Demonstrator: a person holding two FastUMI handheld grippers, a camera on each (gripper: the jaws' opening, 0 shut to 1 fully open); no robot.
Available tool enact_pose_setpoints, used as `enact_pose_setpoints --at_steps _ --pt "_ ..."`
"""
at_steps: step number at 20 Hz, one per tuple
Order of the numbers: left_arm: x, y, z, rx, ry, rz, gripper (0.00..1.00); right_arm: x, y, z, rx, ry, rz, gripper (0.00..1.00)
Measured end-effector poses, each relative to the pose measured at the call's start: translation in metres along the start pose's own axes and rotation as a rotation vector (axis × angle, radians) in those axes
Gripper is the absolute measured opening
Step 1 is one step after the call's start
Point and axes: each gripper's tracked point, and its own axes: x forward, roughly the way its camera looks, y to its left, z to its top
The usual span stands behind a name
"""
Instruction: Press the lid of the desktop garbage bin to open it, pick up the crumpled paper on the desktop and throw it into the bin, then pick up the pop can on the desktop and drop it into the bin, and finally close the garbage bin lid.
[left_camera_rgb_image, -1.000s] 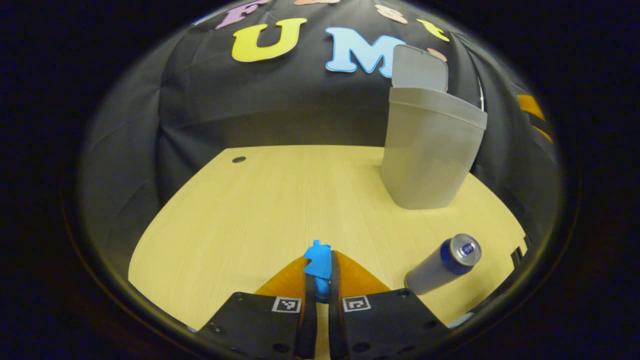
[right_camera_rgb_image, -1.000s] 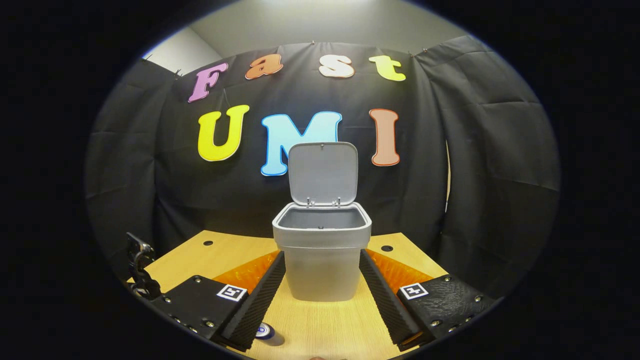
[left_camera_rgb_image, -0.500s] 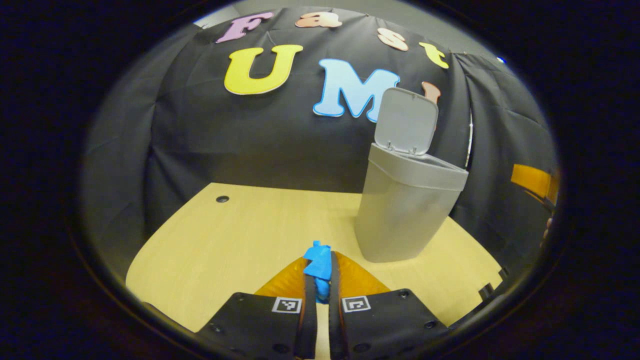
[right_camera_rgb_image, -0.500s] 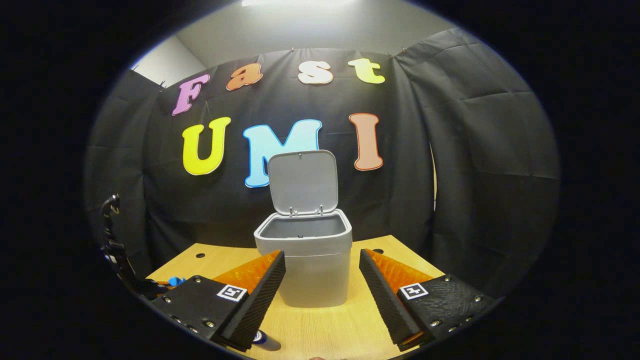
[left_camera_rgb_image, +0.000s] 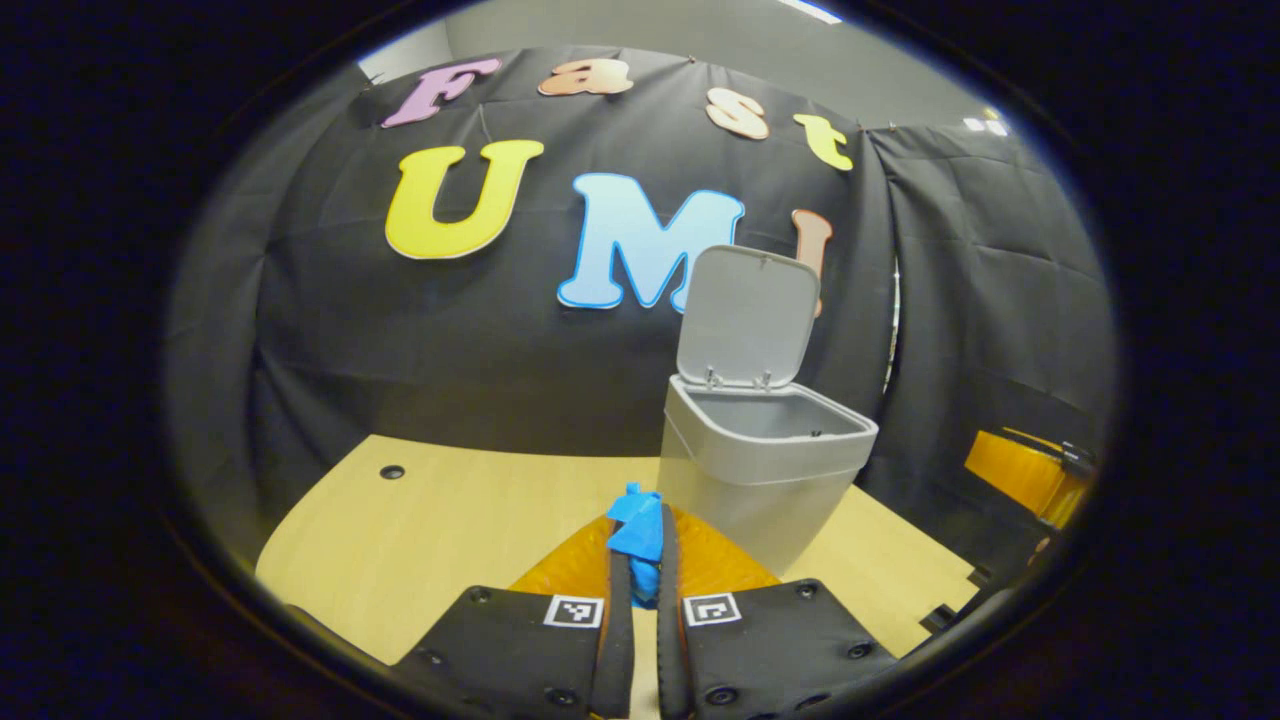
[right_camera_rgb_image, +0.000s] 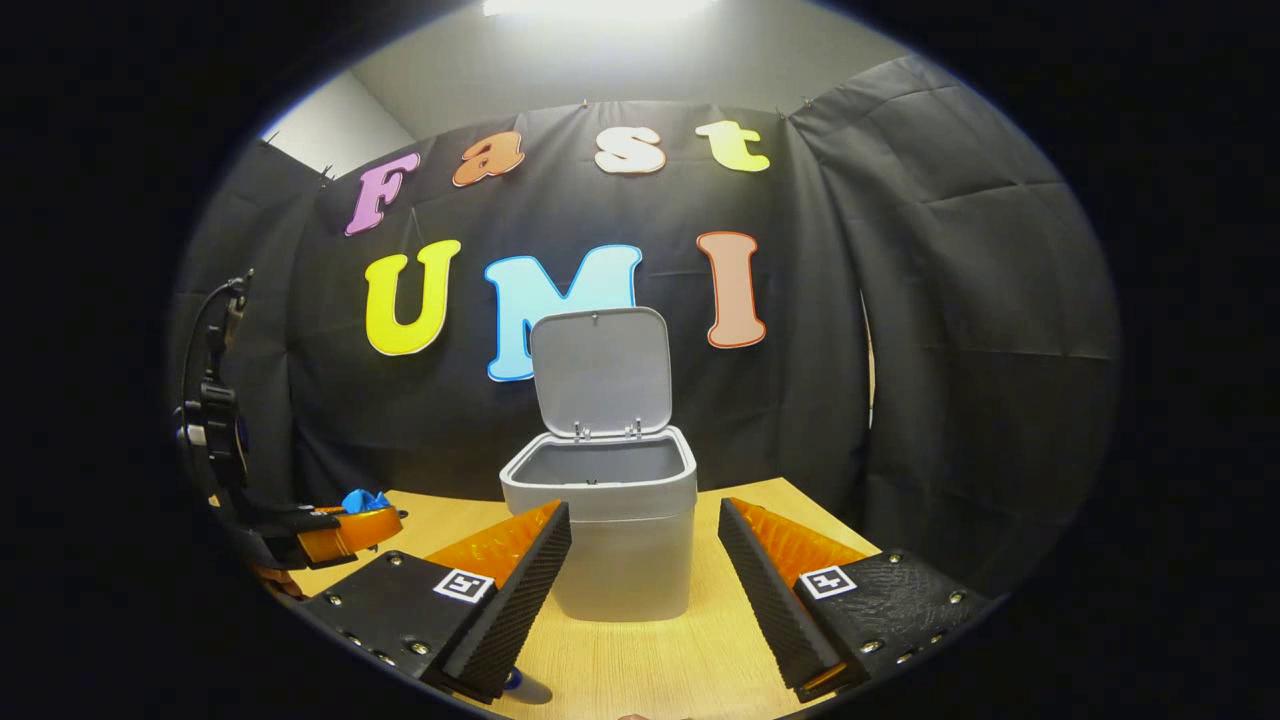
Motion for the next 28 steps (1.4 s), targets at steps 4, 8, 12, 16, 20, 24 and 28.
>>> enact_pose_setpoints --at_steps 4,8,12,16,20,24,28 --pt "0.025 -0.024 0.026 0.007 -0.031 -0.036 0.17 0.008 -0.010 0.003 -0.014 -0.008 -0.005 0.92" --pt "0.056 -0.050 0.045 0.008 -0.057 -0.074 0.15 0.019 -0.019 0.003 -0.016 0.002 -0.006 0.95" --pt "0.089 -0.072 0.055 0.014 -0.064 -0.108 0.16 0.029 -0.028 0.001 -0.017 0.013 -0.012 0.95" --pt "0.118 -0.087 0.062 0.026 -0.083 -0.119 0.16 0.035 -0.036 -0.006 -0.012 0.032 -0.024 0.95" --pt "0.139 -0.098 0.069 0.067 -0.110 -0.142 0.21 0.044 -0.047 -0.011 -0.010 0.049 -0.046 0.95" --pt "0.158 -0.106 0.068 0.086 -0.104 -0.156 0.29 0.058 -0.049 -0.015 -0.004 0.070 -0.047 0.95" --pt "0.175 -0.104 0.061 0.099 -0.078 -0.149 0.45 0.070 -0.044 -0.013 -0.014 0.078 -0.034 0.95"
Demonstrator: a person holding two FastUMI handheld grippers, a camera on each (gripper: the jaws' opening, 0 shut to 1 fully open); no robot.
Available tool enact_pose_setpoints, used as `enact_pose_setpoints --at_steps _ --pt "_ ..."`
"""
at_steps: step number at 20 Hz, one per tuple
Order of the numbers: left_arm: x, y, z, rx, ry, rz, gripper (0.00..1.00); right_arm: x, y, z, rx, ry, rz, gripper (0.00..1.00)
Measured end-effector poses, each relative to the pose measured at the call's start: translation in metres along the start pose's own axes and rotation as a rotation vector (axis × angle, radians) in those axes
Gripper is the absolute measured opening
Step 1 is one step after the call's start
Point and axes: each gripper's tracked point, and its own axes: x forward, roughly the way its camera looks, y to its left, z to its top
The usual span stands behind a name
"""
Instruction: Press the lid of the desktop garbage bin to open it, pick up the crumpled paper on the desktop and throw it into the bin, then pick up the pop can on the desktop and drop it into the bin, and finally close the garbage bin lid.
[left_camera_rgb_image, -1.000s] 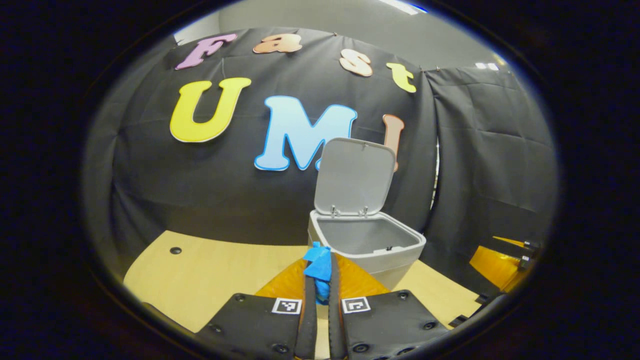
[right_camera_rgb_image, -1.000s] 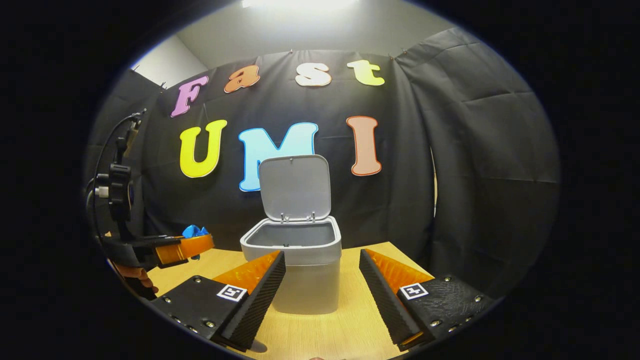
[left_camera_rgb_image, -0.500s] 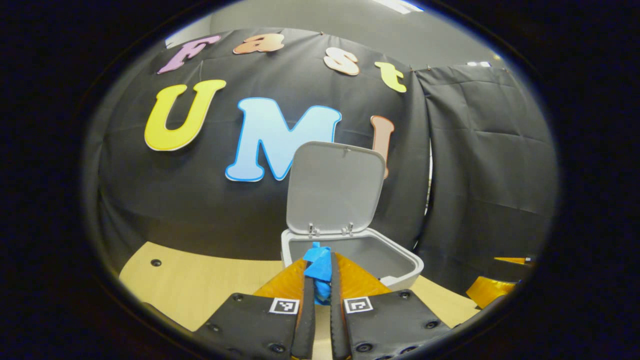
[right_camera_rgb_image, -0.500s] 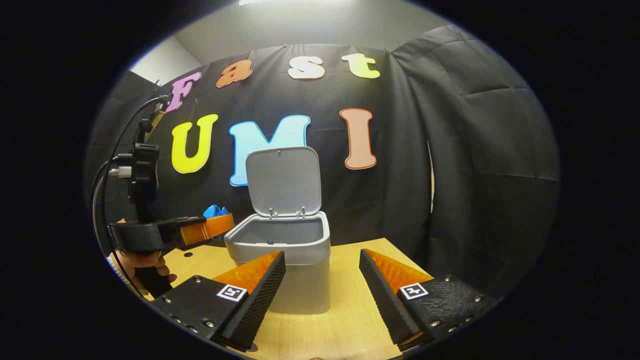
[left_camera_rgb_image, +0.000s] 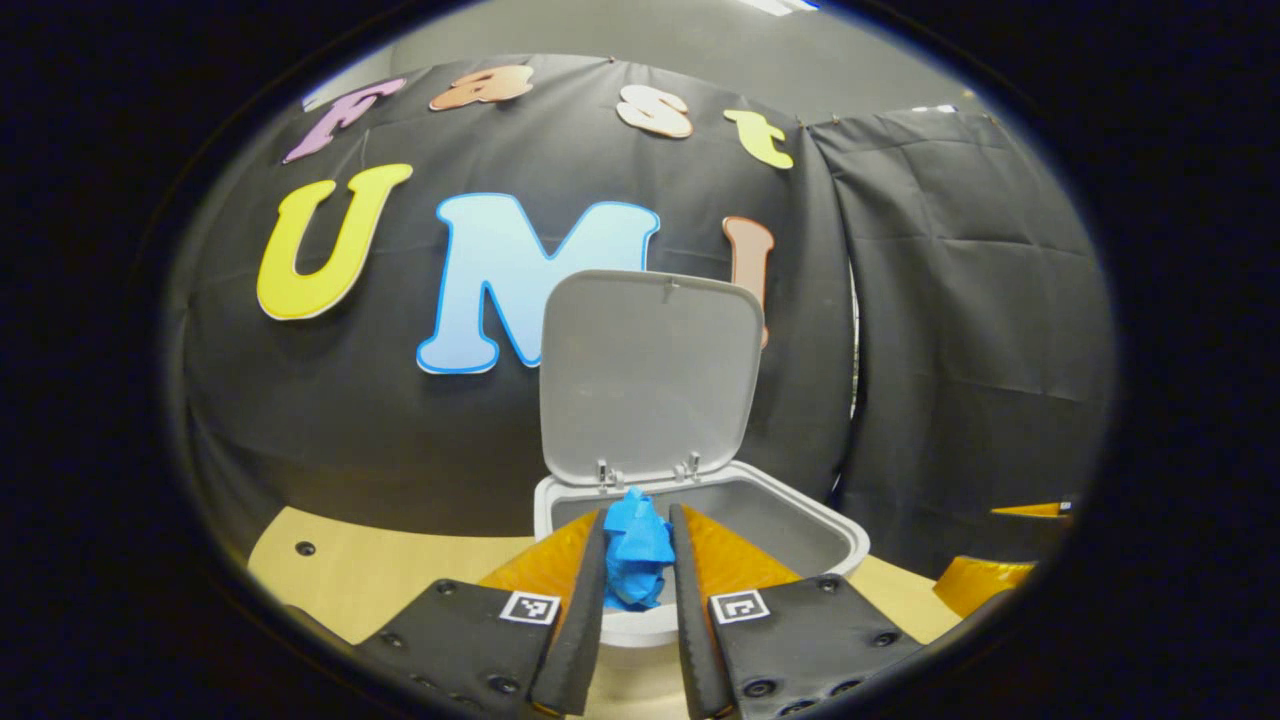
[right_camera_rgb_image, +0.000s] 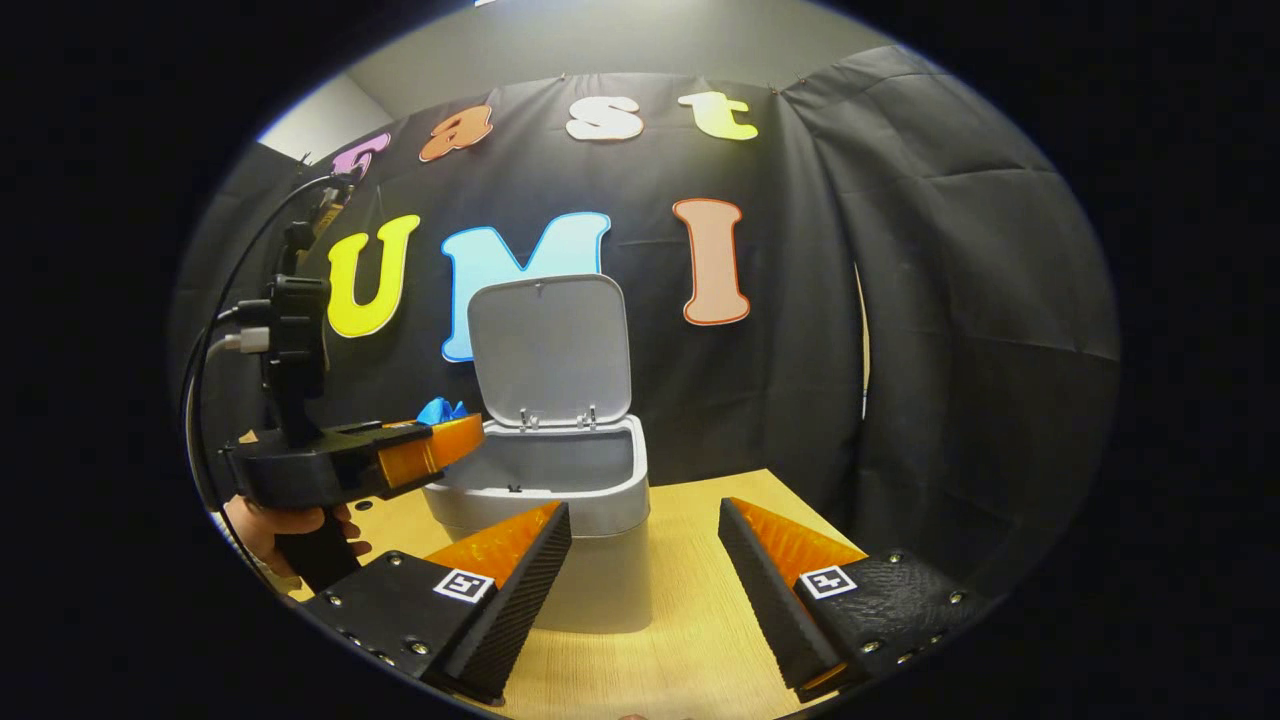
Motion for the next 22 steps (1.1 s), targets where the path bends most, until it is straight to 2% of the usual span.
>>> enact_pose_setpoints --at_steps 1,3,4,5,6,7,10,14,15,16,19,20,22 --pt "0.003 0.000 -0.002 -0.006 0.007 -0.005 0.41 0.001 0.001 0.001 -0.004 0.000 0.002 0.95" --pt "0.006 -0.001 -0.004 -0.011 0.015 -0.011 0.49 0.002 0.001 0.002 -0.011 -0.006 0.001 0.95" --pt "0.007 0.000 -0.004 -0.014 0.011 -0.010 0.67 0.003 0.001 0.002 -0.015 -0.008 -0.002 0.95" --pt "0.006 0.002 -0.003 -0.016 0.006 -0.006 0.74 0.003 0.000 0.002 -0.019 -0.007 -0.006 0.95" --pt "0.005 0.003 -0.002 -0.020 0.002 -0.004 0.85 0.003 0.000 0.002 -0.020 -0.006 -0.008 0.95" --pt "0.003 0.003 -0.001 -0.023 0.000 -0.001 0.84 0.002 0.000 0.003 -0.018 -0.006 -0.007 0.95" --pt "-0.006 0.008 0.003 -0.033 -0.007 0.012 0.95 -0.001 0.004 0.003 -0.023 -0.011 0.002 0.96" --pt "-0.027 0.015 0.009 -0.048 -0.027 0.036 0.95 -0.008 0.015 0.003 -0.027 -0.025 0.031 0.96" --pt "-0.033 0.019 0.013 -0.050 -0.041 0.042 0.95 -0.011 0.017 0.005 -0.030 -0.038 0.042 0.92" --pt "-0.040 0.022 0.017 -0.049 -0.056 0.051 0.96 -0.013 0.020 0.006 -0.034 -0.051 0.050 0.96" --pt "-0.059 0.031 0.021 -0.040 -0.073 0.081 0.95 -0.019 0.026 0.002 -0.035 -0.046 0.064 0.95" --pt "-0.067 0.036 0.023 -0.039 -0.085 0.093 0.95 -0.020 0.031 0.001 -0.037 -0.044 0.075 0.92" --pt "-0.081 0.043 0.024 -0.042 -0.094 0.111 0.95 -0.024 0.039 -0.004 -0.047 -0.031 0.095 0.95"
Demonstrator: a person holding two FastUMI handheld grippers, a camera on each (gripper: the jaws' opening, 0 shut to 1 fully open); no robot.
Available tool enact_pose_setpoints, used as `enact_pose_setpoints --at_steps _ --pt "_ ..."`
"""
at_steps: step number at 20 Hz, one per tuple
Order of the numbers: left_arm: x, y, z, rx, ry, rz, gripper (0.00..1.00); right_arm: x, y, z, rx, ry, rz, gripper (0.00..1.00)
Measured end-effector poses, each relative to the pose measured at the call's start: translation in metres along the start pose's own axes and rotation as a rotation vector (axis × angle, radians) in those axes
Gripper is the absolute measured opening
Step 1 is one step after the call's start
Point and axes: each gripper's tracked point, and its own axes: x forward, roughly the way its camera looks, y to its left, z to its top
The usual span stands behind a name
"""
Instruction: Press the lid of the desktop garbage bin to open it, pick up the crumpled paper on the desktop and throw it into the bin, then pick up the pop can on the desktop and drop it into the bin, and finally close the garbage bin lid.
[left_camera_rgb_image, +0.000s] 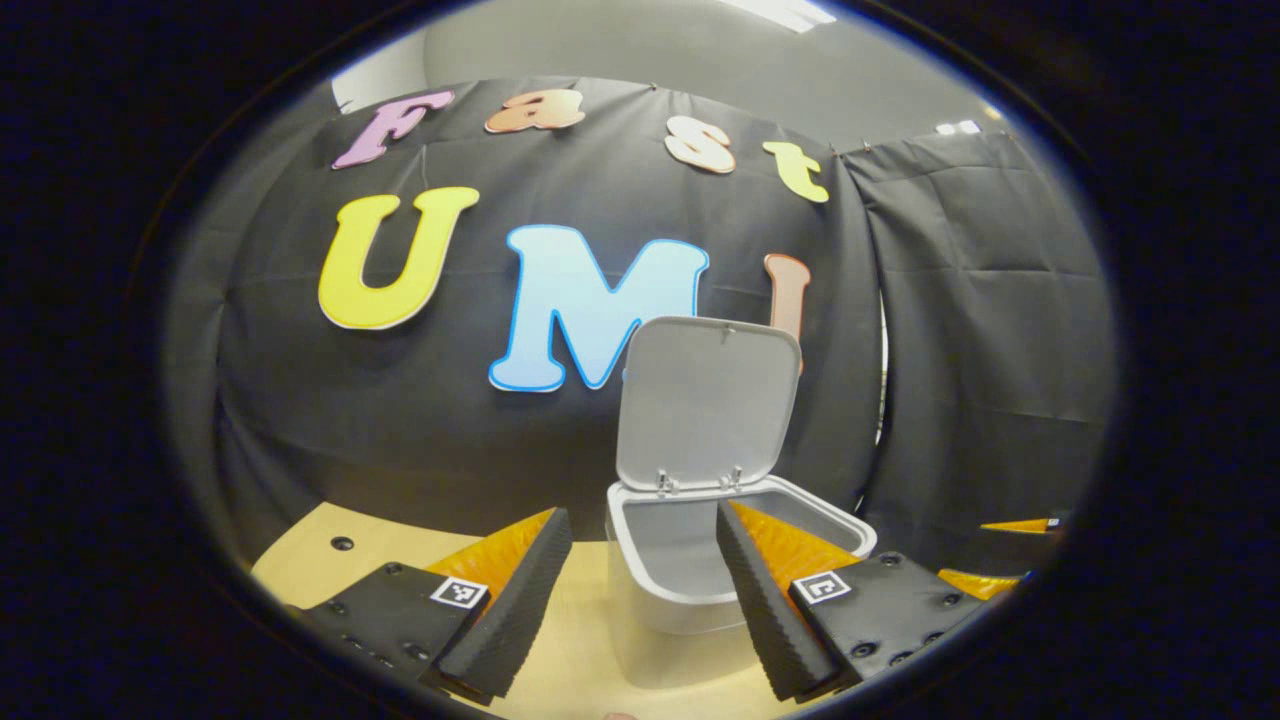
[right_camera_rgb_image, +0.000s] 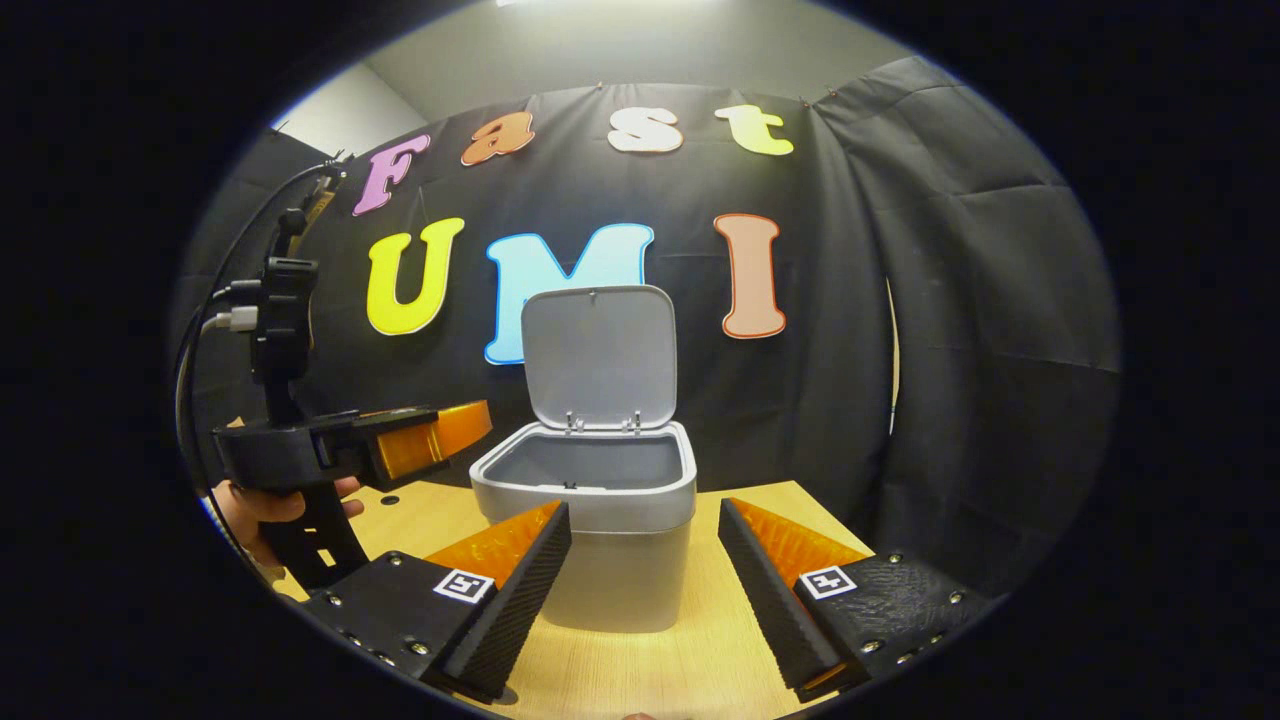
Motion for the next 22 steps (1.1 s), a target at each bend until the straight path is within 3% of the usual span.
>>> enact_pose_setpoints --at_steps 14,20,21,22 --pt "-0.099 0.053 -0.006 0.061 -0.017 0.124 0.95 -0.026 0.083 -0.037 0.007 0.087 0.203 0.95" --pt "-0.141 0.079 -0.013 0.075 -0.004 0.194 0.96 -0.034 0.118 -0.067 -0.024 0.177 0.293 0.96" --pt "-0.148 0.082 -0.014 0.073 -0.001 0.205 0.96 -0.037 0.124 -0.072 -0.034 0.193 0.307 0.92" --pt "-0.154 0.087 -0.016 0.069 0.001 0.219 0.96 -0.038 0.130 -0.077 -0.044 0.209 0.325 0.96"
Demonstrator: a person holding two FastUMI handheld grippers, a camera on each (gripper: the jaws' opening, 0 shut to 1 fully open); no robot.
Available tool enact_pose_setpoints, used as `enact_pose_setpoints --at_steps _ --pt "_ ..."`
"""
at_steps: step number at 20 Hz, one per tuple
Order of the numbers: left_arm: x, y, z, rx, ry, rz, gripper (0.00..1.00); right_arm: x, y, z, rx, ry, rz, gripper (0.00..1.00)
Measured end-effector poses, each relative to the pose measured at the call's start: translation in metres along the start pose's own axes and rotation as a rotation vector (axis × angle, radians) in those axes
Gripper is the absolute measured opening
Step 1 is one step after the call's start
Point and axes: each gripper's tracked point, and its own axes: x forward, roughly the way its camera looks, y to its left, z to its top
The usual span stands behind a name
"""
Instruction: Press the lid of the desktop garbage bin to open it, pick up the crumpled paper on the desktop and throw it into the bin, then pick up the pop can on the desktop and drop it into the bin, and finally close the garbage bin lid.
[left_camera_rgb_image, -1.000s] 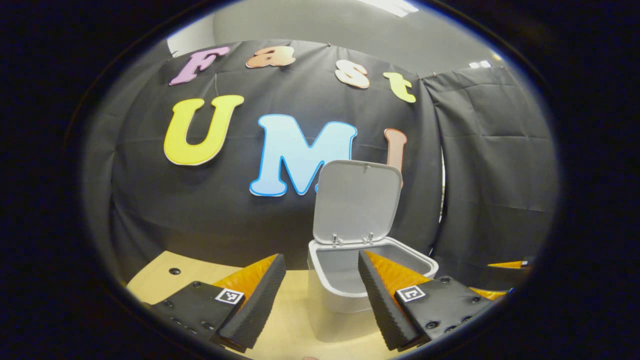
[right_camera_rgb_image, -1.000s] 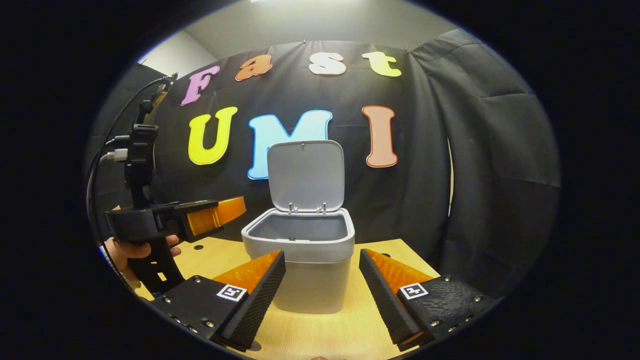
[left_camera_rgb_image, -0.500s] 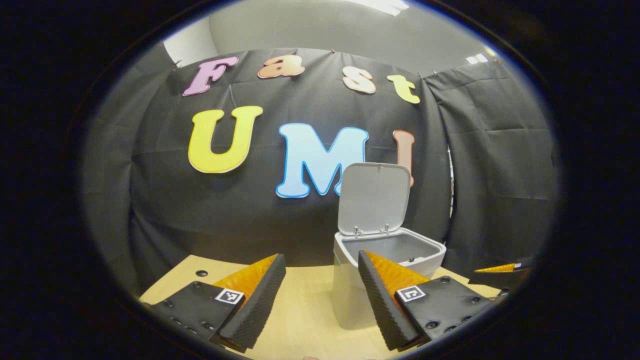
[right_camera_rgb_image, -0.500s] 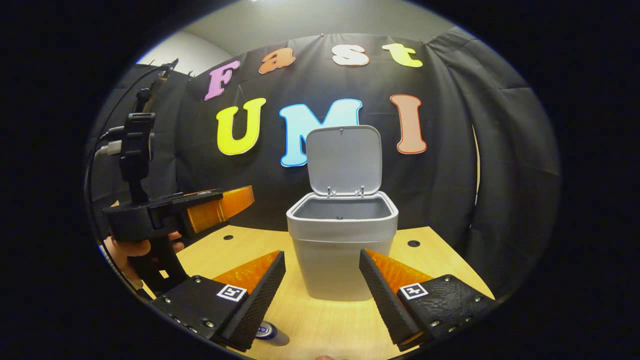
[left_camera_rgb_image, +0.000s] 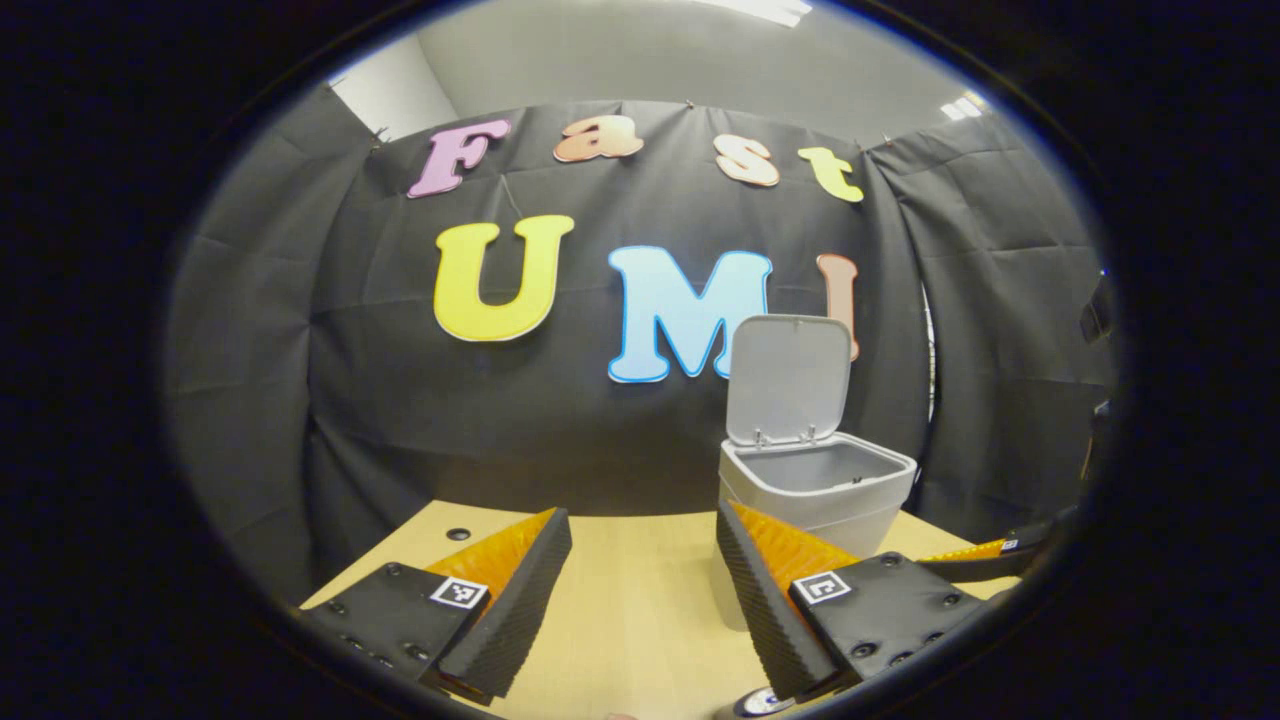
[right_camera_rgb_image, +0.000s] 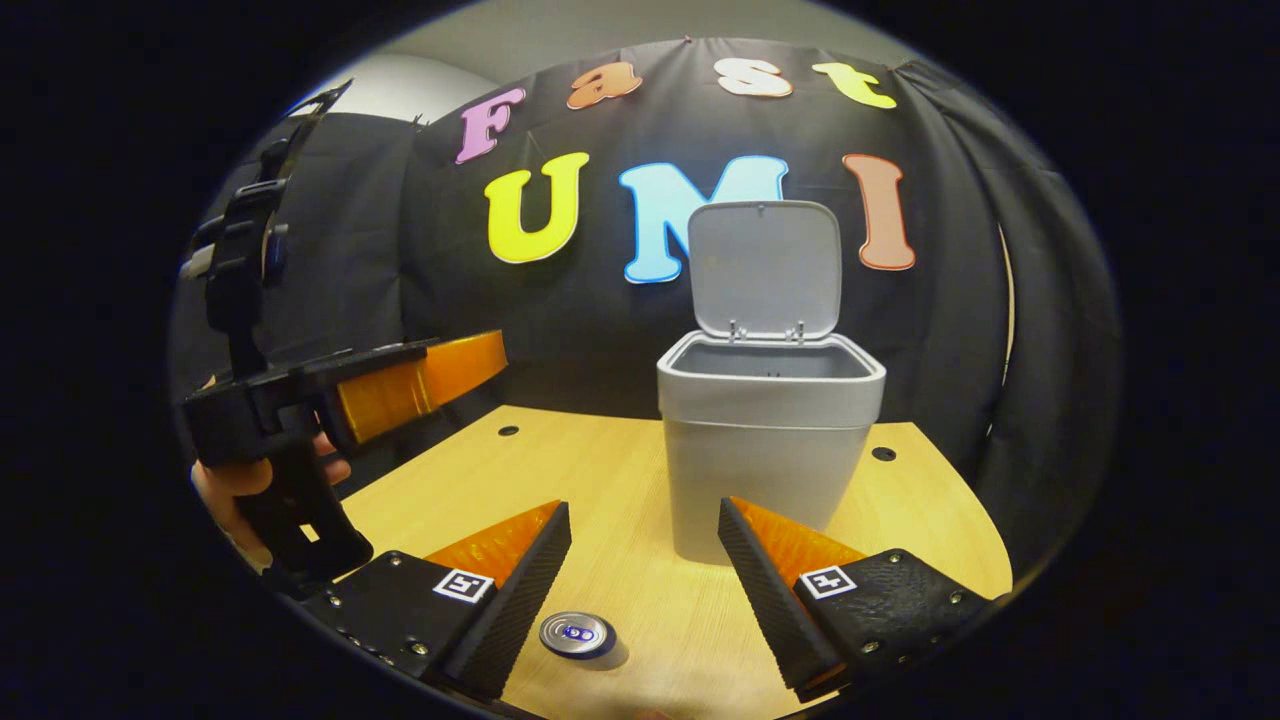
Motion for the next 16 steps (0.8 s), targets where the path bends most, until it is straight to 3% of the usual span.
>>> enact_pose_setpoints --at_steps 4,16 --pt "-0.017 0.018 -0.006 -0.018 0.015 0.041 0.96 0.005 0.020 -0.017 -0.018 0.066 0.059 0.96" --pt "-0.043 0.045 -0.017 -0.050 0.035 0.096 0.95 0.018 0.040 -0.071 -0.072 0.252 0.110 0.96"
